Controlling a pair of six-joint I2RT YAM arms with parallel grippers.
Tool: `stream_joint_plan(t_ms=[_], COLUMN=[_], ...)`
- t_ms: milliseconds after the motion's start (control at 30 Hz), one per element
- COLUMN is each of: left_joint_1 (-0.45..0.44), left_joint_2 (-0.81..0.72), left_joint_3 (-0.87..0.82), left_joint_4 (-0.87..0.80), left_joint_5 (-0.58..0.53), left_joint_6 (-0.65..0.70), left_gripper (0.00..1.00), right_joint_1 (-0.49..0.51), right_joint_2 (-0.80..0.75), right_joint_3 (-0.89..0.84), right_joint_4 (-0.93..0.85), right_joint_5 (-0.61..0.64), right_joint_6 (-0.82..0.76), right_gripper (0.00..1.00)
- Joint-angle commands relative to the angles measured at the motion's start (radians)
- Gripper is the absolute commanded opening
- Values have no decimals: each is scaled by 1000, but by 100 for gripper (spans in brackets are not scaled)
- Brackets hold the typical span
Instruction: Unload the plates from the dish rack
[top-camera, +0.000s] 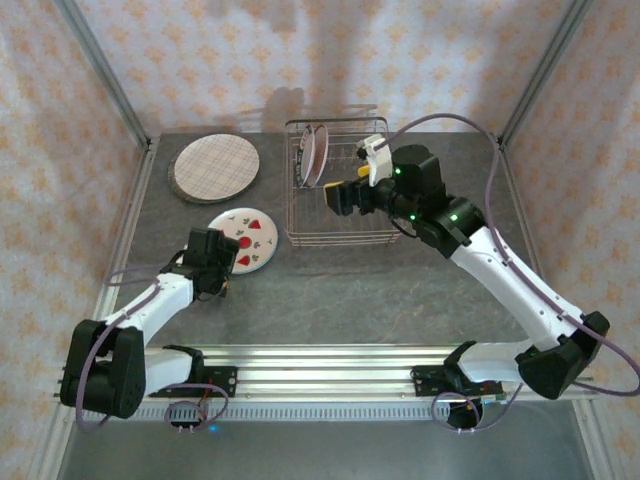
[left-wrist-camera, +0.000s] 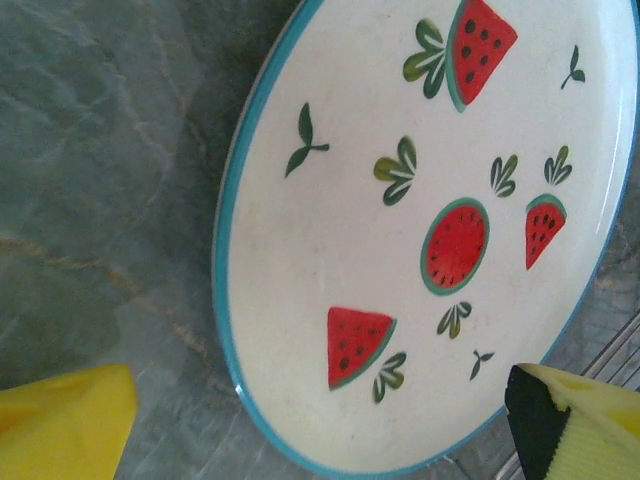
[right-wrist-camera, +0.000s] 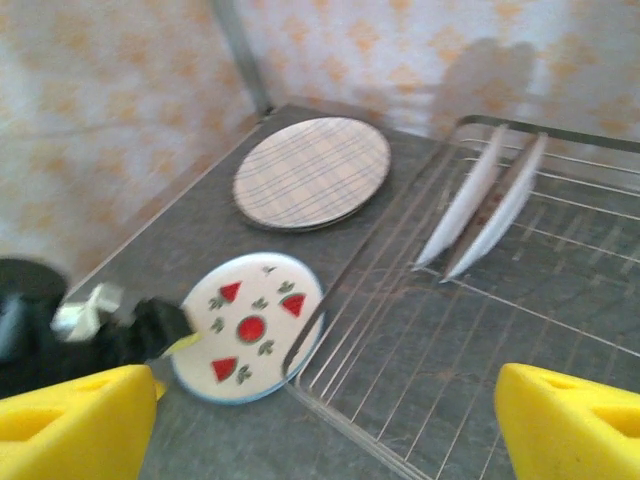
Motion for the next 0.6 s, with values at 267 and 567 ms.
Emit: stream_joint_plan(t_ms=[267,567], left_joint_1=[-6,-68], left_joint_2=[-126,-106], left_joint_3=[305,566], left_joint_4=[-351,-321], left_joint_5=[54,179], left_joint_6=[157,433], left_gripper=[96,95], right_joint_1=[1,-40], right_joint_2=[415,825], right_joint_3=[459,944], right_joint_4=[-240,-482], right_joint_5=[408,334], right_joint_6=[321,448], right_gripper=[73,66])
